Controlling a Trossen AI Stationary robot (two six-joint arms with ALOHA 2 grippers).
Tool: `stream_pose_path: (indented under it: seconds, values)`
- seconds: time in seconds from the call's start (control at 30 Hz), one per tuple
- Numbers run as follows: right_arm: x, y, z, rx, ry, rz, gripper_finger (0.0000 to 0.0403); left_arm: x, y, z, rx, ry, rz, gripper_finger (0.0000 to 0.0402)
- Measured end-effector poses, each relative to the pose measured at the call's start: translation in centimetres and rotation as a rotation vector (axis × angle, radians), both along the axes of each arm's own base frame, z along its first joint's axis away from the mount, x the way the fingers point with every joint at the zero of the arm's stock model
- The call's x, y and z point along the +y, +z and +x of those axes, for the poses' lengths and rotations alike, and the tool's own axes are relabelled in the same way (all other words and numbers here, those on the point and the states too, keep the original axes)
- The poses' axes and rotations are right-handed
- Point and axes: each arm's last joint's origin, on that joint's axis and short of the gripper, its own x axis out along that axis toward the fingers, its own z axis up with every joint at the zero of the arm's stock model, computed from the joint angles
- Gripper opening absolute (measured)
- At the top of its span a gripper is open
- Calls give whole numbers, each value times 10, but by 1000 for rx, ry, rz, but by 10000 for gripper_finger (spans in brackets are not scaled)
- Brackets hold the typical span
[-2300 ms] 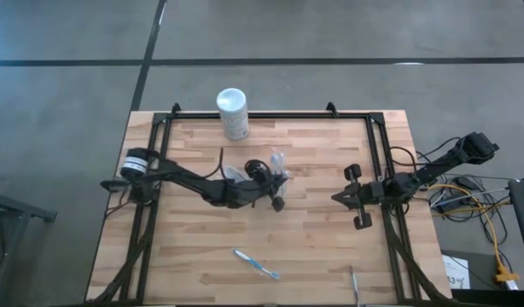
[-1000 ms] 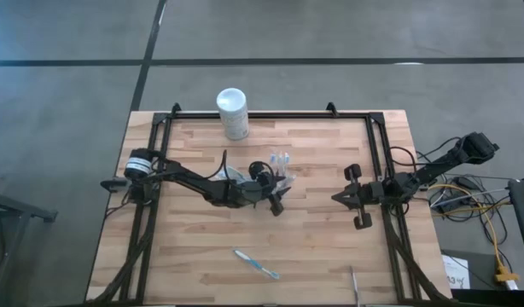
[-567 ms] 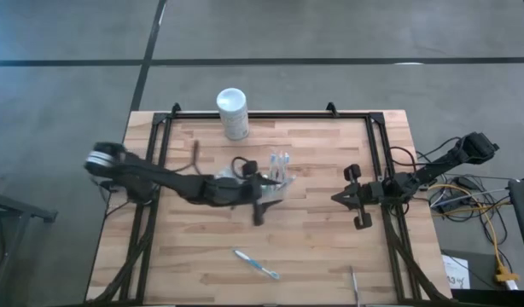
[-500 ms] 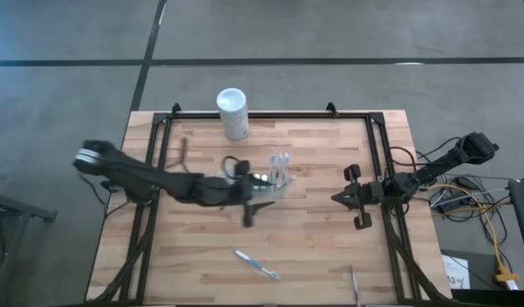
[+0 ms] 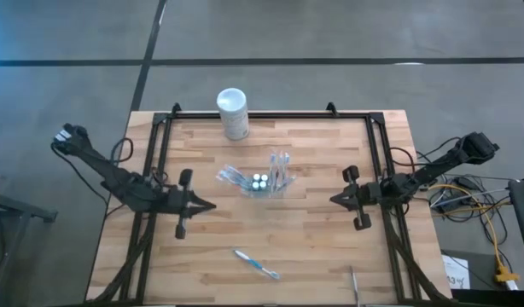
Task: Pick & Place toothbrushing station
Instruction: Put the purple toothbrush into the transparent organizer
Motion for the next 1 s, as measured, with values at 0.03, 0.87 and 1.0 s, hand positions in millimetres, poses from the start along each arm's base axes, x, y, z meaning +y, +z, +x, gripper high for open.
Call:
stream_pose_path:
  seconds: [0.03,0.87,1.0]
  values:
    - [0,-1,0,13,4,4,8,3,-9,-4,-14,31,-13,11]
    - [2,-9,4,139,30,81,8,45,-123,-53,-186,166,-45,3]
    - [6,0,13,282,26,98,8,45,-131,-54,-165,152,-94,5]
